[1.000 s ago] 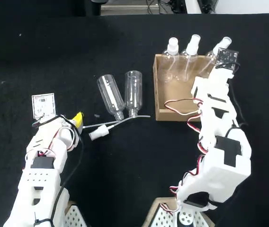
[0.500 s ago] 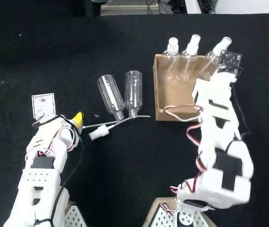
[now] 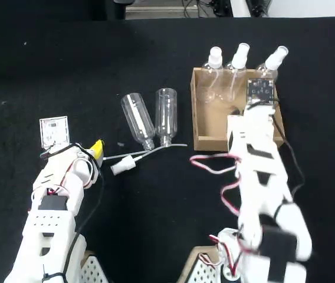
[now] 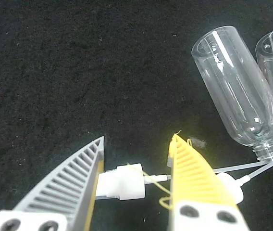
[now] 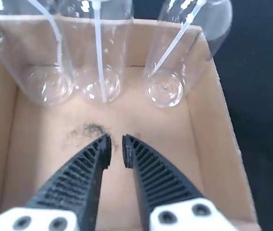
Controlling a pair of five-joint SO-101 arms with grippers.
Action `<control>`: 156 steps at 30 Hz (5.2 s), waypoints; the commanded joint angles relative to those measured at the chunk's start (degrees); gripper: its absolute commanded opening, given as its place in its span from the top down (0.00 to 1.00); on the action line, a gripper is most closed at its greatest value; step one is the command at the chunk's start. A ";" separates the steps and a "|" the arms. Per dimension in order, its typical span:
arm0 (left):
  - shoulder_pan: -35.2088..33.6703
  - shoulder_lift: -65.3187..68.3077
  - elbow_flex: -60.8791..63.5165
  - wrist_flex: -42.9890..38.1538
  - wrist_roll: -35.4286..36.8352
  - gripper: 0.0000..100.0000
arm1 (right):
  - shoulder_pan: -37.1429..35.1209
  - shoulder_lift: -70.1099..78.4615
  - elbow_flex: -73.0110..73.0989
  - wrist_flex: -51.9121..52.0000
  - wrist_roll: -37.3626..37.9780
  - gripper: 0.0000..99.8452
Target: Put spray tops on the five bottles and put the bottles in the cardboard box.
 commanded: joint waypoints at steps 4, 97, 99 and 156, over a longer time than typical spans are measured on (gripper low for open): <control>0.84 -0.70 -0.48 -1.32 -0.97 0.79 | -3.08 -14.20 8.66 -6.24 -0.18 0.98; -6.73 -0.88 -0.57 -3.69 -0.88 0.79 | -36.31 40.48 -103.08 101.54 4.57 0.99; -6.73 -0.88 -0.57 -3.69 -0.79 0.79 | -37.10 32.84 -93.67 101.36 6.24 0.99; -6.73 -0.88 -0.13 -4.04 -0.62 0.79 | -27.08 -23.43 1.45 70.42 37.98 0.74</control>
